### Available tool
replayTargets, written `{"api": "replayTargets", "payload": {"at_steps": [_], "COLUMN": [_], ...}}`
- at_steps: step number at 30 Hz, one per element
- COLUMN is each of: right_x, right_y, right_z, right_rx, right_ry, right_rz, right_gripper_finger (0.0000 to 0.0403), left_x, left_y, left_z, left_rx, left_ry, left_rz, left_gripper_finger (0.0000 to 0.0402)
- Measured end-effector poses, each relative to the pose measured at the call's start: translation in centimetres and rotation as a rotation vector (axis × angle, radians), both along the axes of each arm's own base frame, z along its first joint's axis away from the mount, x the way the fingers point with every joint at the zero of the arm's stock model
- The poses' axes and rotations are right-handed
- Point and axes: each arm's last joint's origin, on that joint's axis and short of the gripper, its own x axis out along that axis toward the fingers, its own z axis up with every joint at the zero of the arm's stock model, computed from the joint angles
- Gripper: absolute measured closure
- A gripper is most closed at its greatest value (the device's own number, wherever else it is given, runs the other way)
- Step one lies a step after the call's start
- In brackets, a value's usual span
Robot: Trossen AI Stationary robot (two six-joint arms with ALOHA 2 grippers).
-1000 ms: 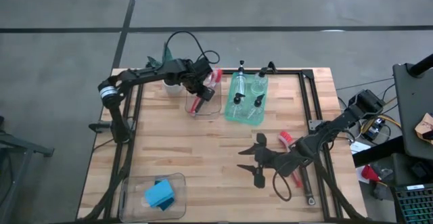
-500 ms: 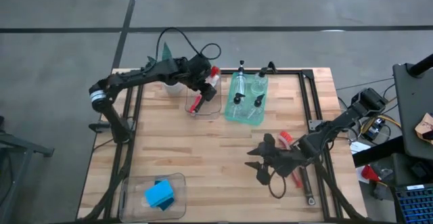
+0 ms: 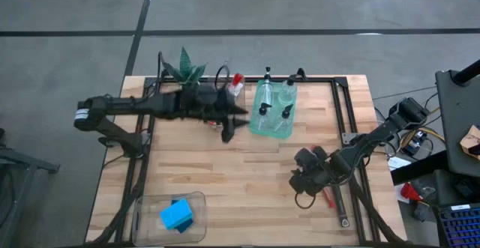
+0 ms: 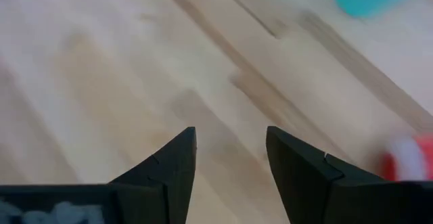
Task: Pick & Place Kitchen Sink Supplies
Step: Put the red dish brush into the top transparent bin
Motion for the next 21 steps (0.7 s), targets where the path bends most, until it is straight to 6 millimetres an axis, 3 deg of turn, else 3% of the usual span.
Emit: {"api": "replayTargets", "payload": {"at_steps": [5, 10, 21], "right_x": [-1.0, -1.4, -1.9], "right_y": [-0.7, -1.2, -1.1], "right_z": [-0.7, -1.6, -3.3], "right_rx": [-0.007, -0.005, 0.045], "right_ry": [0.118, 0.261, 0.514], "right_rz": [-0.132, -0.205, -0.263], "right_gripper_finger": [0.0236, 0.0243, 0.0255], "left_x": [-0.6, -1.1, -1.7], "left_y": [-4.0, -6.7, -9.0], "left_z": [-0.7, -1.9, -4.2], "left_rx": [0.03, 0.046, 0.052], "left_ry": [-0.205, -0.347, -0.388], "left_rz": [-0.138, -0.23, -0.307], "left_gripper_finger": [0.0227, 0.0227, 0.0227]}}
